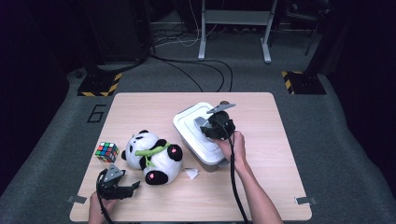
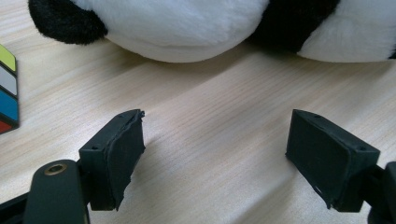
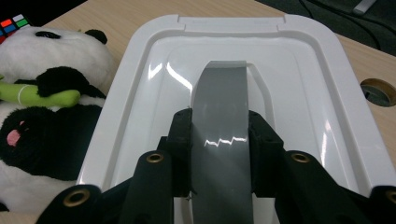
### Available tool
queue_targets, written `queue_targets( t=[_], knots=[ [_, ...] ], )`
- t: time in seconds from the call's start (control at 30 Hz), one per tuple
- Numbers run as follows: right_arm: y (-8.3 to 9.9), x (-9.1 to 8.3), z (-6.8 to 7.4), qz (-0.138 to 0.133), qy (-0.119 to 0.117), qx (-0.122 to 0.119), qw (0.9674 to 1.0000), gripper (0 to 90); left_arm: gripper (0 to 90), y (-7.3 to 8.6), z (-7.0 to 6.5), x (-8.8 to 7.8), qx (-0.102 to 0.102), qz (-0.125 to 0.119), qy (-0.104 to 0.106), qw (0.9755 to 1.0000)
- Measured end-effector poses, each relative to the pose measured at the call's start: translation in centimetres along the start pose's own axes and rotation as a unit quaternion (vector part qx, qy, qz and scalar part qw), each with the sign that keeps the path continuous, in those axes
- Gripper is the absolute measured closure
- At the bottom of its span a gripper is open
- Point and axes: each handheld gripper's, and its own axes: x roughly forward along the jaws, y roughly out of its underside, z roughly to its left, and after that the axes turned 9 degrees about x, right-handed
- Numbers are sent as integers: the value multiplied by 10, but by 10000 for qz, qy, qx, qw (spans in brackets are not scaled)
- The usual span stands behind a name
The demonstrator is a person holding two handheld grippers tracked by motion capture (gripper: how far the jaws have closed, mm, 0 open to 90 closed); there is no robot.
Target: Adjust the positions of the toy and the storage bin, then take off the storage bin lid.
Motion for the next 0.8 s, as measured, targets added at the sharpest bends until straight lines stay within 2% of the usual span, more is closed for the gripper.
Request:
queue_targets(
  t=[0.3, 0.37, 0.67, 0.8],
  knots=[
    [-1, -1, 1, -40, 12, -45, 10000, 667, 191, 0, 0, 0, 0, 17, 13, 10000],
    [-2, -1, 1, -126, 17, -91, 9999, 667, 191, 0, 0, 0, 6, 19, 9, 10000],
    [-12, -15, 5, -211, 77, -150, 9996, 665, 188, 0, 0, 0, 5, 19, 8, 10000],
    [-17, -21, 5, -283, 7, -180, 9994, 665, 186, -1, 0, 0, -8, 56, 9, 10000]
  ],
)
